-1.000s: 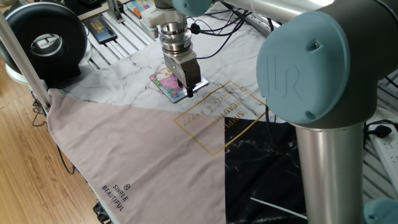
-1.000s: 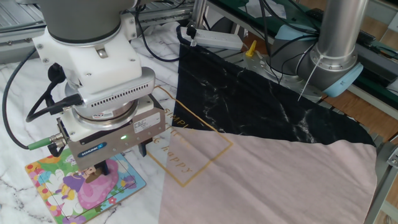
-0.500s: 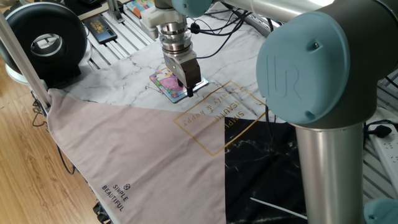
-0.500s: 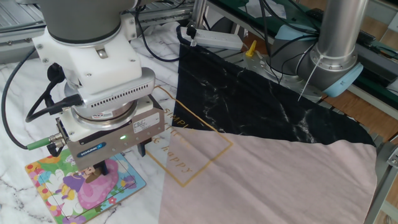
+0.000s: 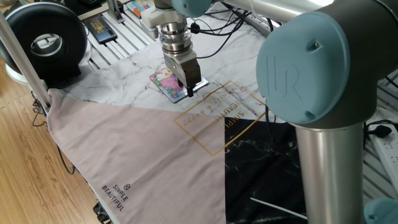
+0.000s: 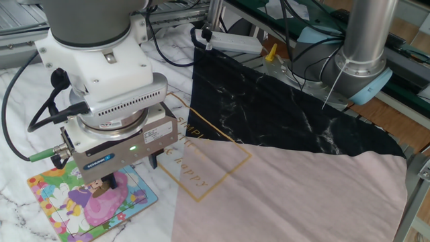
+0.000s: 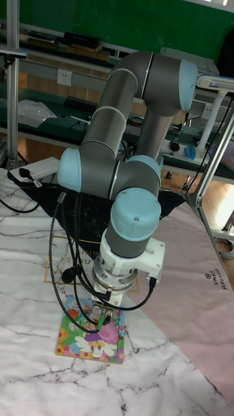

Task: Assemble one piece of a puzzle

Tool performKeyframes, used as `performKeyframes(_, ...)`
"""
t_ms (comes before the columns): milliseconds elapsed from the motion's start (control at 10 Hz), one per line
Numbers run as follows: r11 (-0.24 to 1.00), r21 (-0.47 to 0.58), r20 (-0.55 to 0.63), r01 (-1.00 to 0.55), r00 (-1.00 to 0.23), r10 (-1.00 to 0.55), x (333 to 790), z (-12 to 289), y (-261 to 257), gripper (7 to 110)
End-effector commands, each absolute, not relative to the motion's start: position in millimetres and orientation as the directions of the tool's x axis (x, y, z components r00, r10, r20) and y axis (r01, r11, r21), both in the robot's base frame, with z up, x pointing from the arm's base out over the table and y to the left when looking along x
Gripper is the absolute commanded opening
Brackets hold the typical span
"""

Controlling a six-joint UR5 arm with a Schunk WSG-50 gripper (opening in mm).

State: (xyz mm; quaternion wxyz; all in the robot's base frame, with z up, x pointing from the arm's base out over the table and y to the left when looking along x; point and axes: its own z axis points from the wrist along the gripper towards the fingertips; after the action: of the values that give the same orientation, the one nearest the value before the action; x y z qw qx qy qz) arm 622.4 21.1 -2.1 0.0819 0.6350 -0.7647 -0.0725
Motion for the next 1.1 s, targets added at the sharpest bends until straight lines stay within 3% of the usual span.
performKeyframes(0, 0.188, 0.228, 0.002, -0.955, -0.193, -0.981, 621, 2, 29, 66)
performKeyframes(1000, 0.164, 0.18, 0.014, -0.97, -0.165, -0.986, 638, 2, 25, 66)
